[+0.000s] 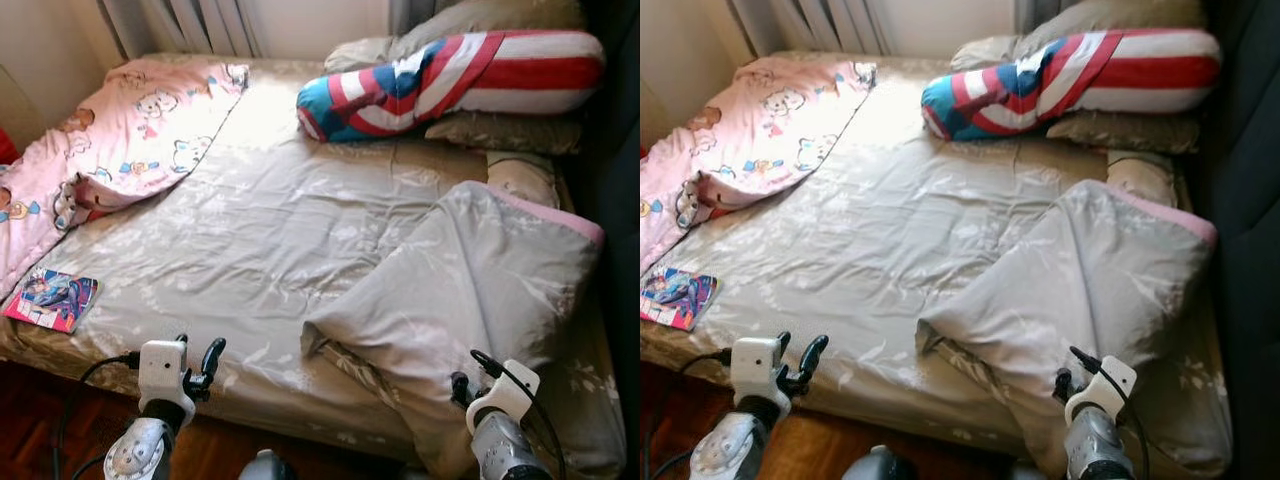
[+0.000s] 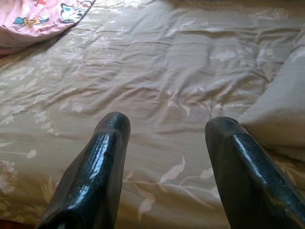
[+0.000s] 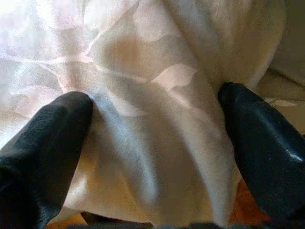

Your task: Clean up the room

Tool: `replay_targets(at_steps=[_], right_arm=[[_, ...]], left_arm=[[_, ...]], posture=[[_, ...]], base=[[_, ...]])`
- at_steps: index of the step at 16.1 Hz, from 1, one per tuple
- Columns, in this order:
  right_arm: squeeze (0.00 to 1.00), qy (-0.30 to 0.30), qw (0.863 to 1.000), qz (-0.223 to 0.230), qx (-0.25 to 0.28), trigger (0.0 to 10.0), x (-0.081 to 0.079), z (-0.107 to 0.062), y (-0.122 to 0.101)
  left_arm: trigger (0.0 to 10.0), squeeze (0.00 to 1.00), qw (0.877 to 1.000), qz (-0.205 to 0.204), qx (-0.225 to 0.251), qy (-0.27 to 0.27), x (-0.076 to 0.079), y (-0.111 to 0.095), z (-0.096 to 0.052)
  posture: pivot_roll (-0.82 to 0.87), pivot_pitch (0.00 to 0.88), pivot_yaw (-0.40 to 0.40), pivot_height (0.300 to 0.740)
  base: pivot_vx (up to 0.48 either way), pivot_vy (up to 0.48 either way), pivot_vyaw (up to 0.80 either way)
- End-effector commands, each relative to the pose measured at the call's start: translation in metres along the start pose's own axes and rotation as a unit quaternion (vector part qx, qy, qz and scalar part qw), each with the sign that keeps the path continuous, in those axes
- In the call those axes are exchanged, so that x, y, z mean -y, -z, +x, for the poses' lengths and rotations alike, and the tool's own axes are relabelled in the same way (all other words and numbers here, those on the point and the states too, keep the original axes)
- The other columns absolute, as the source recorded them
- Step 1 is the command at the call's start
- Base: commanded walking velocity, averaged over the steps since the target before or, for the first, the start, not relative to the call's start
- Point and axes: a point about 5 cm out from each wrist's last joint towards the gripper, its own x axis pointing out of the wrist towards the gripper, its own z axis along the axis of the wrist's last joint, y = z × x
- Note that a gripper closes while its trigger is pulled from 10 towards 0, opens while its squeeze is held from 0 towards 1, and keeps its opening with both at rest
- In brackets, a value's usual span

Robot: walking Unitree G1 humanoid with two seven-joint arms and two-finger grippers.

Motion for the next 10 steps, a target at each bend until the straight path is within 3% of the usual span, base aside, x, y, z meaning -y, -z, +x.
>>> replay_targets(at_steps=[1, 5, 10], right_arm=[[0.00, 0.009, 0.999, 0.007, -0.036, 10.0, 0.004, -0.003, 0.019], [0.00, 0.017, 0.997, 0.010, -0.077, 10.0, 0.011, -0.008, 0.041], [0.00, -0.005, 0.992, -0.010, -0.127, 10.0, -0.002, -0.013, 0.060]], left_arm=[[10.0, 0.00, 1.000, 0.003, -0.010, 0.004, -0.003, 0.000, -0.006], [10.0, 0.00, 1.000, 0.015, -0.010, 0.011, -0.006, -0.012, -0.023], [10.0, 0.00, 0.999, 0.026, -0.028, 0.023, -0.007, -0.023, -0.037]], posture=[[0.06, 0.219, 0.106, 0.675], [0.11, 0.265, 0.139, 0.675], [0.13, 0.311, 0.162, 0.675]], base=[[0.000, 0.000, 0.00], [0.000, 0.000, 0.00], [0.000, 0.000, 0.00]])
